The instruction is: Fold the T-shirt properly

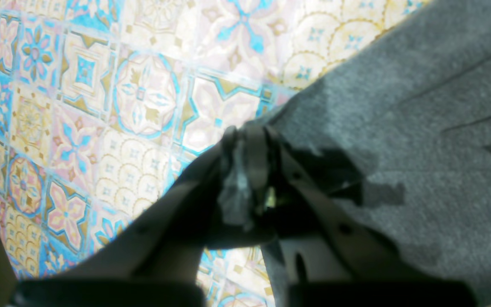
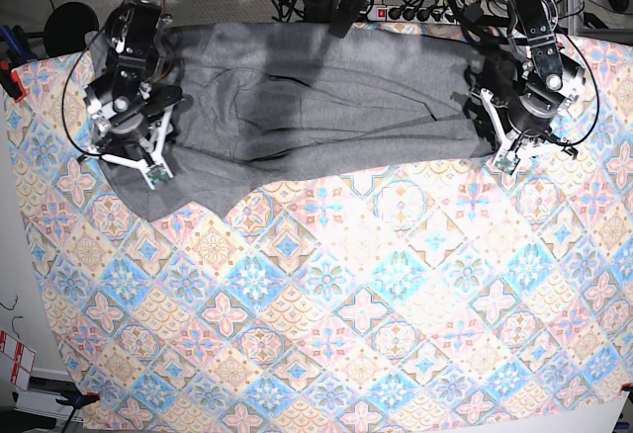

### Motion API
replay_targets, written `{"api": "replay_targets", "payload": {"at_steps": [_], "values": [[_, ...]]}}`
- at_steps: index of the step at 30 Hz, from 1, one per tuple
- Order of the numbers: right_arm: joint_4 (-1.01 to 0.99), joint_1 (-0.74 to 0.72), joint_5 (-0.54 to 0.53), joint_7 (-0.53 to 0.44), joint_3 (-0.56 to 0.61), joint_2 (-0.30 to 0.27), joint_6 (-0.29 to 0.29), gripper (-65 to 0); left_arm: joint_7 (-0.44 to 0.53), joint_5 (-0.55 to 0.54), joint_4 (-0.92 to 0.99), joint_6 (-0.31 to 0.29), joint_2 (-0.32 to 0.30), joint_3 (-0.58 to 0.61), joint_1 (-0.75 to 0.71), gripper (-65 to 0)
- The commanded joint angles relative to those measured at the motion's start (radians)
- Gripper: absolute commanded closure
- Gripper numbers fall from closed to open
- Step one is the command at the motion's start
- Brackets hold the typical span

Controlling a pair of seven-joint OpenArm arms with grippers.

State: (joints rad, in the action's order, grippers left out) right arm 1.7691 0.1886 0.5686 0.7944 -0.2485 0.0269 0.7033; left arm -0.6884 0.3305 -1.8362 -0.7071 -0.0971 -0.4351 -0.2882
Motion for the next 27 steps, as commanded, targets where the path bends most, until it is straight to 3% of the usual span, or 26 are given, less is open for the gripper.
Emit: {"api": "replay_targets", "payload": {"at_steps": [1,10,16,23,27], "values": [[0.012,-0.002,-0.005,-0.007,0.018,-0.005,-0.005,-25.1,0.014,-0.006,-0.017,0.009,-0.008,-0.001,0.007,0.0],[-0.134,-0.011,-0.005,-0.017,0.047,-0.006,-0.005,-25.1,0.014,-0.006,-0.017,0.009,-0.008,-0.001,0.008,0.0],[-0.200,-0.070,-0.005,-0.092,0.038,-0.008,-0.005,-25.1,0.014,-0.006,-0.017,0.009,-0.008,-0.001,0.008,0.0],[-0.216,-0.110,-0.002,-0.100,0.039,-0.048,-0.005,-25.1,0.012,-0.006,-0.017,0.009,-0.008,-0.001,0.008,0.0],[-0.209,-0.114,0.054,-0.099,0.044,-0.066,-0.005,-25.1,0.012,-0.006,-0.017,0.009,-0.008,-0.001,0.008,0.0]]}}
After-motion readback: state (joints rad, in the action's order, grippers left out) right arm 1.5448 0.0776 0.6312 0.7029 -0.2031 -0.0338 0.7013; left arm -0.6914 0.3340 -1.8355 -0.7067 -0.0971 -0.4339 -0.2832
